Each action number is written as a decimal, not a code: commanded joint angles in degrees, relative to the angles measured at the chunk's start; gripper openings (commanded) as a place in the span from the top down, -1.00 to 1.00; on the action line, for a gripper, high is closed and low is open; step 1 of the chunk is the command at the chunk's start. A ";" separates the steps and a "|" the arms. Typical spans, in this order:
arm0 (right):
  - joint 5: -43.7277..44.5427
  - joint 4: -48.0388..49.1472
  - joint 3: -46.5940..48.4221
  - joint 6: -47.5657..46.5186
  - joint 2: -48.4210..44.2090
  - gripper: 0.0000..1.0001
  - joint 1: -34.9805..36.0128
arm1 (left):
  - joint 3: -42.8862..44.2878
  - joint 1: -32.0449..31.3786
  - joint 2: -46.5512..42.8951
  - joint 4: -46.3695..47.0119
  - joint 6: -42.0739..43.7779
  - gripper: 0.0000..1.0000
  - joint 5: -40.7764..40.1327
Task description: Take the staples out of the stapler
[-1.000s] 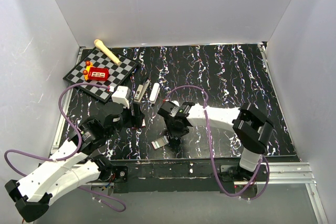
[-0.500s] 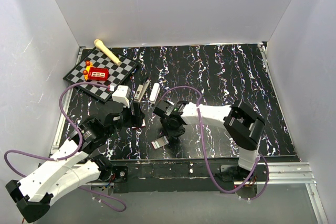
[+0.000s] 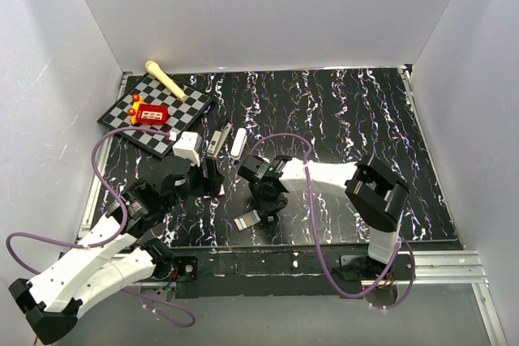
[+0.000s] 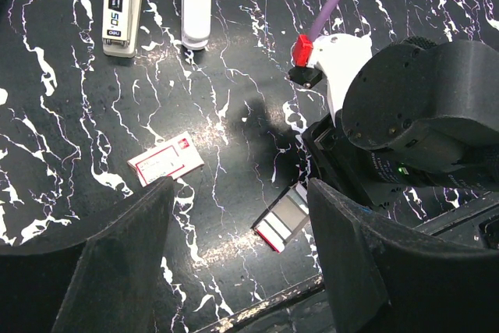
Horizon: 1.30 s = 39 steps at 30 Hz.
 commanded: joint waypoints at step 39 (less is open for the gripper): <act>6.28 -6.92 1.29 5.65 -0.70 0.10 -0.19 | 0.11 0.83 -0.59 0.98 0.71 -0.38 1.07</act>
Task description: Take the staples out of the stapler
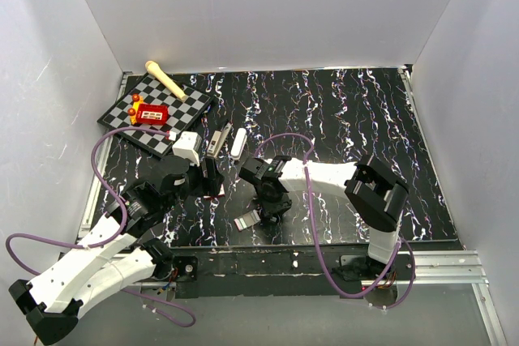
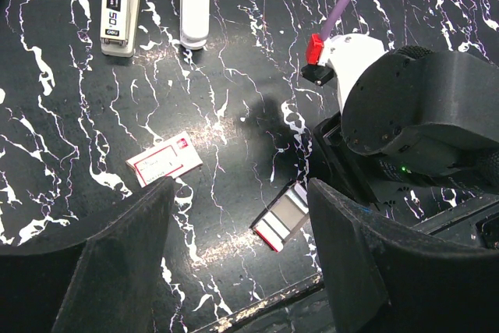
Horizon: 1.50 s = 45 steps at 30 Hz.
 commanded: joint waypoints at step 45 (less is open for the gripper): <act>1.16 -0.79 -0.08 14.06 -2.51 -0.08 1.13 | -0.23 0.53 -1.62 1.40 0.63 -0.40 2.35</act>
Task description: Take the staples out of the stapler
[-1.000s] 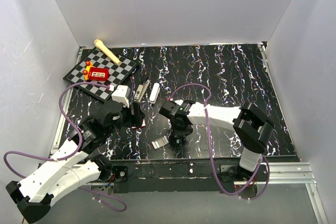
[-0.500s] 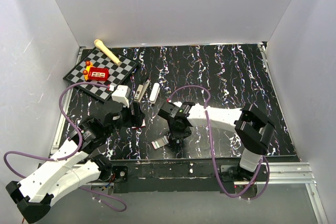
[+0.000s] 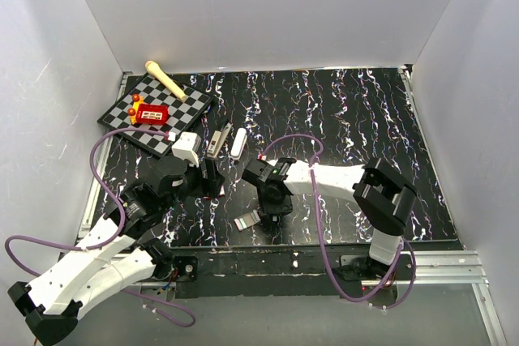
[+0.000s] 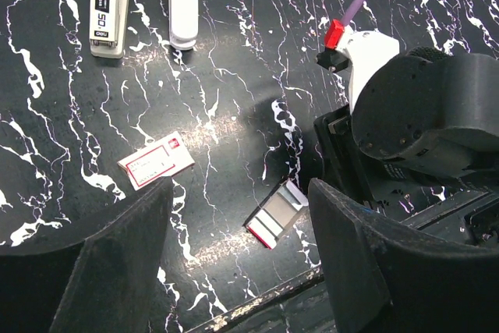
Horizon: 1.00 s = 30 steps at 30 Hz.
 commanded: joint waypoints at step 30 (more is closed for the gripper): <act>-2.31 -1.00 1.29 3.93 3.25 0.09 0.17 | -0.21 0.46 0.81 1.15 0.54 -0.40 0.30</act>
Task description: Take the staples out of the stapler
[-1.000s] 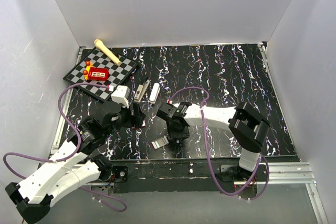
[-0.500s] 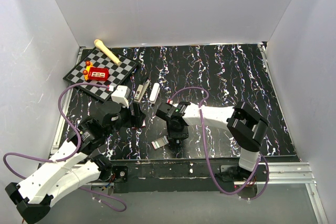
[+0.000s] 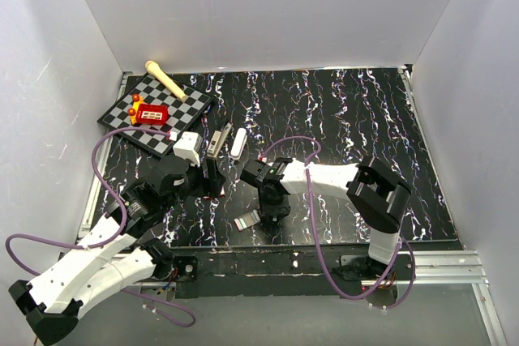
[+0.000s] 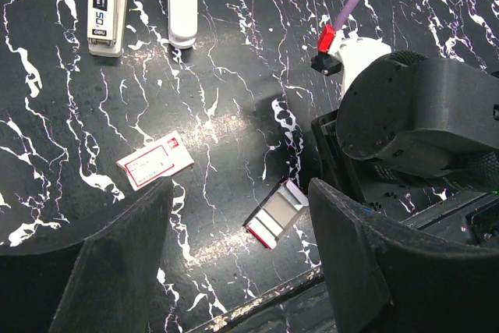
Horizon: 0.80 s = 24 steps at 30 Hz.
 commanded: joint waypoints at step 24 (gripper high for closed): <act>5.30 -1.42 2.57 -1.31 -3.12 0.64 2.71 | -0.04 0.62 0.62 0.72 0.54 -0.40 -0.16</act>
